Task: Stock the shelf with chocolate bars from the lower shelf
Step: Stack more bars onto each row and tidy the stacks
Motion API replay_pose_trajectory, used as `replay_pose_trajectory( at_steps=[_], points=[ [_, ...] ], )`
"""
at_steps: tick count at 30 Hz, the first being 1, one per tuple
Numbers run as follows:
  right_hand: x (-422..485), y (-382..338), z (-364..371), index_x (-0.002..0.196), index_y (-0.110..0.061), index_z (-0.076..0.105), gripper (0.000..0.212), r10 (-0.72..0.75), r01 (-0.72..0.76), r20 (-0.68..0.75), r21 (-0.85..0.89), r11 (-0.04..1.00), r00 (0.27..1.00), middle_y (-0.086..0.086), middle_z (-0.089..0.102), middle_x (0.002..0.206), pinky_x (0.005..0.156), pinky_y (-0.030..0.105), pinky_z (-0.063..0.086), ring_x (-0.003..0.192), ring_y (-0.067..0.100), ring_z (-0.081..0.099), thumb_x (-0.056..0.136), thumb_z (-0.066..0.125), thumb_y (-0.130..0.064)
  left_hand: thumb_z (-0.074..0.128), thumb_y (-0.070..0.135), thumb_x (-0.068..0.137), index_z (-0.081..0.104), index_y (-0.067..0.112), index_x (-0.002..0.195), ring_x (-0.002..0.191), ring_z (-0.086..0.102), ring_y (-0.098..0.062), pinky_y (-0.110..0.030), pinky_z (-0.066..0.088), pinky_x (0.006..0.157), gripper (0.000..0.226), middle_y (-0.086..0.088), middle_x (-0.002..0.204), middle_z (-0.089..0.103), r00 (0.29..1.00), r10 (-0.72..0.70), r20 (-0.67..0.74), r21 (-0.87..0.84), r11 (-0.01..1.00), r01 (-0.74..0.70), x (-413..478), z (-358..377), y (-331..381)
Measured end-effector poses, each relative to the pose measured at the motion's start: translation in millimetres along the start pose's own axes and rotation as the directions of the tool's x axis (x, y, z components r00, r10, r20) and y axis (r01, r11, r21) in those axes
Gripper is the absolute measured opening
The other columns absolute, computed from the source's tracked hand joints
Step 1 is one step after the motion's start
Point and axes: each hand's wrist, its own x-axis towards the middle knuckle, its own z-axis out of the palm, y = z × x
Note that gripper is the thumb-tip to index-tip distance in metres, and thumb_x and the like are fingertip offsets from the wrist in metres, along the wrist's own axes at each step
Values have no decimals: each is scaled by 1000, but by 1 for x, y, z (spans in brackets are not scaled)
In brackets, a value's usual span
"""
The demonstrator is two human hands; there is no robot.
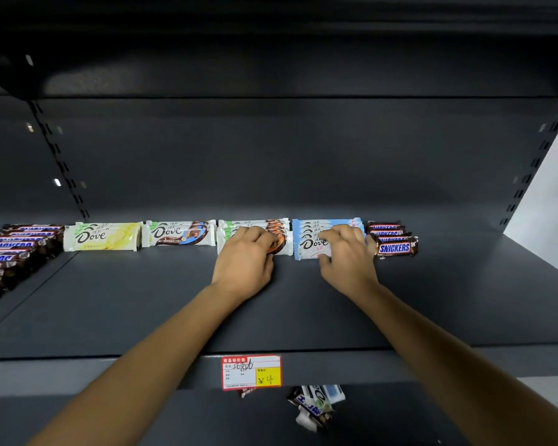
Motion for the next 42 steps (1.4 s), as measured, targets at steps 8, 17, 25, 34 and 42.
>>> replay_pose_trajectory(
  at_steps=[8,17,25,34,42],
  points=[
    [-33,-22,-18,127,-22,52,40,-136,136,48,-3,991,990,-4,45,128,111,45,9,124,18,34,87,54,-24,49,28,87,46,22,134,112,44,-26,-35,40,92,48,-1,123,54,995,-72,62,137,989,63,-23,-15,28],
    [-87,-50,-37,125,-14,54,40,-190,190,26,25,982,981,6,48,125,104,36,30,119,25,39,86,55,-21,48,28,87,49,15,129,116,44,-27,-36,41,95,44,-5,125,52,997,-29,70,101,995,22,-72,-40,50],
    [-161,-84,-37,106,-4,63,31,-203,229,-183,133,964,962,13,60,101,85,39,47,94,32,54,75,60,-5,55,10,82,59,9,118,98,54,-30,-36,45,85,36,-10,107,60,995,95,-35,-102,990,-98,-151,-58,45],
    [-236,-71,-21,97,-8,68,20,-139,153,-110,132,979,984,8,64,92,73,33,48,85,26,56,79,60,-4,68,0,65,68,13,92,73,61,-26,-31,53,54,30,-3,82,64,972,230,-41,-158,960,-233,-220,-38,50],
    [-255,-12,21,102,-9,69,22,87,-97,69,145,985,994,11,64,97,72,27,44,93,29,57,82,58,-6,71,2,64,71,19,89,73,63,-27,-29,48,48,29,-2,79,65,973,145,177,-122,985,-125,-229,27,52]
  ],
)
